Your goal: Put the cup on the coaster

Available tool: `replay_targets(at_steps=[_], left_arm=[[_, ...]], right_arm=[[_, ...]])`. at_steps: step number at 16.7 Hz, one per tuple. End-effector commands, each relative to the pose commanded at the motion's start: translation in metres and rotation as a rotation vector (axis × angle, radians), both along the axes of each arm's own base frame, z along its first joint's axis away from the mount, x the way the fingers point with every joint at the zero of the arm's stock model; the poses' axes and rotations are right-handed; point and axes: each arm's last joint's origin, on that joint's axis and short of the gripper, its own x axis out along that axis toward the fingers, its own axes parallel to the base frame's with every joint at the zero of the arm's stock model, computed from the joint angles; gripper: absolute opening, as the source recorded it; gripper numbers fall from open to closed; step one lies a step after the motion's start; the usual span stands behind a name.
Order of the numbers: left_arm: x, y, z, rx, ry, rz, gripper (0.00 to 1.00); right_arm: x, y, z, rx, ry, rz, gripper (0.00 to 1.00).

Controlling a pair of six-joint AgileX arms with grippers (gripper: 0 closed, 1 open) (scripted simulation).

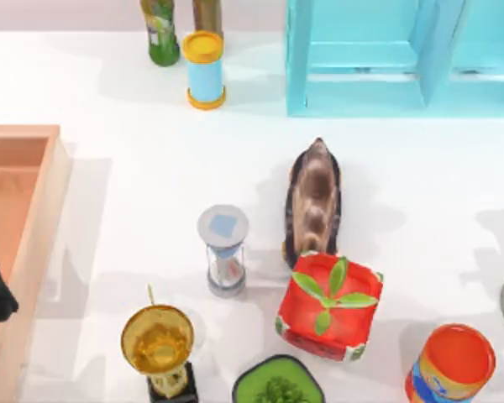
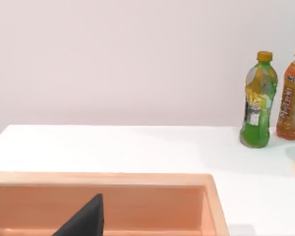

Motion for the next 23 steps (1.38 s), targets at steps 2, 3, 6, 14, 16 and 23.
replay_targets(at_steps=[2, 3, 6, 14, 16, 23], left_arm=[[0.000, 0.000, 0.000, 0.000, 0.000, 0.000, 1.00], [0.000, 0.000, 0.000, 0.000, 0.000, 0.000, 1.00], [0.000, 0.000, 0.000, 0.000, 0.000, 0.000, 1.00], [0.000, 0.000, 0.000, 0.000, 0.000, 0.000, 1.00], [0.000, 0.000, 0.000, 0.000, 0.000, 0.000, 1.00], [0.000, 0.000, 0.000, 0.000, 0.000, 0.000, 1.00]], right_arm=[[-0.010, -0.005, -0.008, 0.020, -0.005, -0.055, 0.00], [-0.013, -0.006, -0.009, 0.025, -0.006, -0.067, 0.00], [-0.013, -0.006, -0.009, 0.025, -0.006, -0.067, 0.00], [0.002, -0.005, -0.034, 0.025, 0.013, -0.064, 0.00], [0.008, -0.005, -0.044, 0.023, -0.018, -0.065, 0.00], [0.014, -0.005, -0.068, 0.025, -0.006, -0.067, 0.00]])
